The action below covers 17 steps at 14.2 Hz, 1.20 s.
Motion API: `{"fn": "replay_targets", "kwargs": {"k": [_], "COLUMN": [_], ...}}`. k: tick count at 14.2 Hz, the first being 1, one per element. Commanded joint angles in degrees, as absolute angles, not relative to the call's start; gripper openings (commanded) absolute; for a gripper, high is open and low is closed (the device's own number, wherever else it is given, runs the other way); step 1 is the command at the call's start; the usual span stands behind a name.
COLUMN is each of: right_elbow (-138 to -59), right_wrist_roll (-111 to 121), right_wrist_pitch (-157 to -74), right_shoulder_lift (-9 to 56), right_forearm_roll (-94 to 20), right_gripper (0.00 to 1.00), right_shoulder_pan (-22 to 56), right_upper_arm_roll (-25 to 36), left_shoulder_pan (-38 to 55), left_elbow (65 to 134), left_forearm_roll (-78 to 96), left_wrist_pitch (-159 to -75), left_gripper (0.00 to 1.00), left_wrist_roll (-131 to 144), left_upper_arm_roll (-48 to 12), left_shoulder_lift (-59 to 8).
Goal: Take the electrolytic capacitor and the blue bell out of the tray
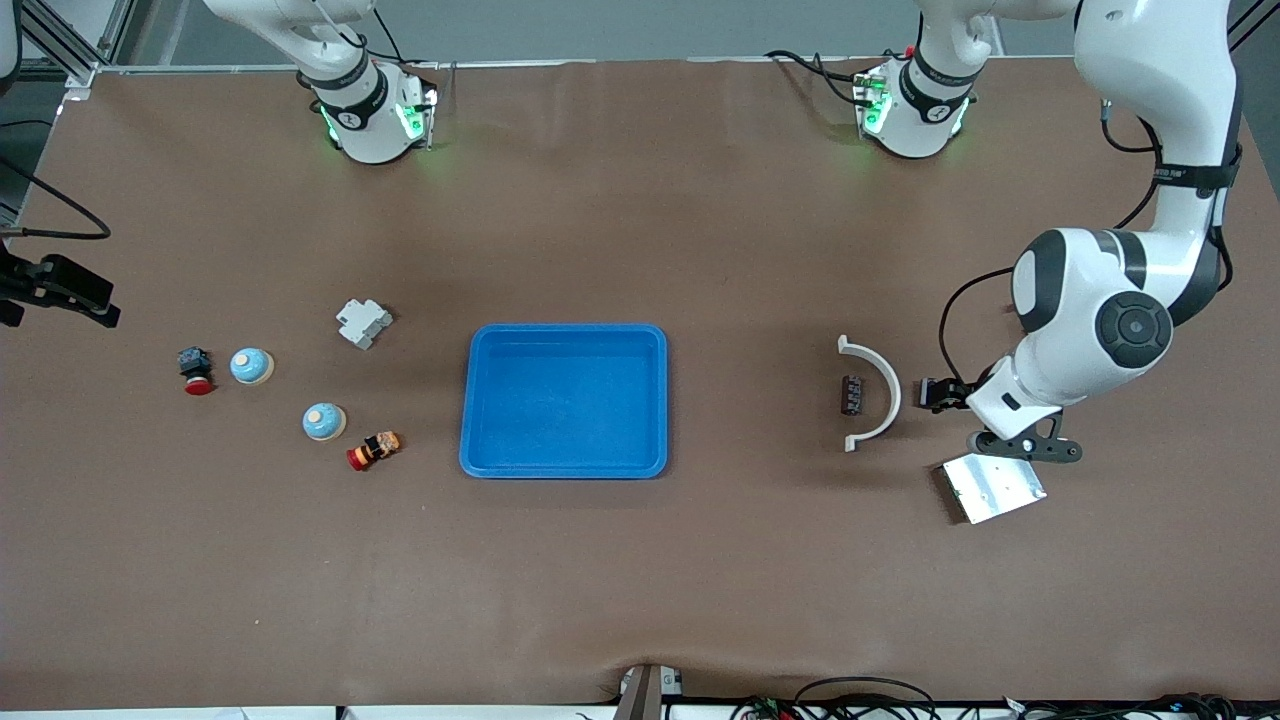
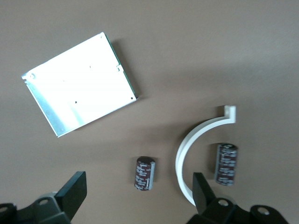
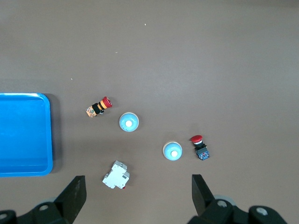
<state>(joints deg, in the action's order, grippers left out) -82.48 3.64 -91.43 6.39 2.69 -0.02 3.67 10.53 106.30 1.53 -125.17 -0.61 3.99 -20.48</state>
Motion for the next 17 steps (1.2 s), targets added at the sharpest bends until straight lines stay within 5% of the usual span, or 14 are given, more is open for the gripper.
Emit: {"fn": "replay_targets", "kwargs": {"k": [1, 17], "right_elbow": [-82.1, -82.2], "right_wrist_roll": [3.6, 3.6], "right_wrist_pitch": [-91.1, -90.6], "right_shoulder_lift": [6.2, 6.0], "right_forearm_roll": [3.3, 3.3], "right_gripper": [1.0, 1.0], "right_shoulder_pan": [-0.8, -0.8], "right_upper_arm_roll": [3.5, 3.4], "left_shoulder_pan": [10.4, 9.9], "left_elbow": [105.4, 103.2], "left_forearm_roll": [2.5, -1.4], "left_wrist_pitch": [-122.0, -107.5], "left_gripper": [1.0, 1.0], "left_wrist_roll": [0.8, 13.4], "left_upper_arm_roll": [3.5, 1.0], "left_shoulder_lift": [-16.8, -1.8]}}
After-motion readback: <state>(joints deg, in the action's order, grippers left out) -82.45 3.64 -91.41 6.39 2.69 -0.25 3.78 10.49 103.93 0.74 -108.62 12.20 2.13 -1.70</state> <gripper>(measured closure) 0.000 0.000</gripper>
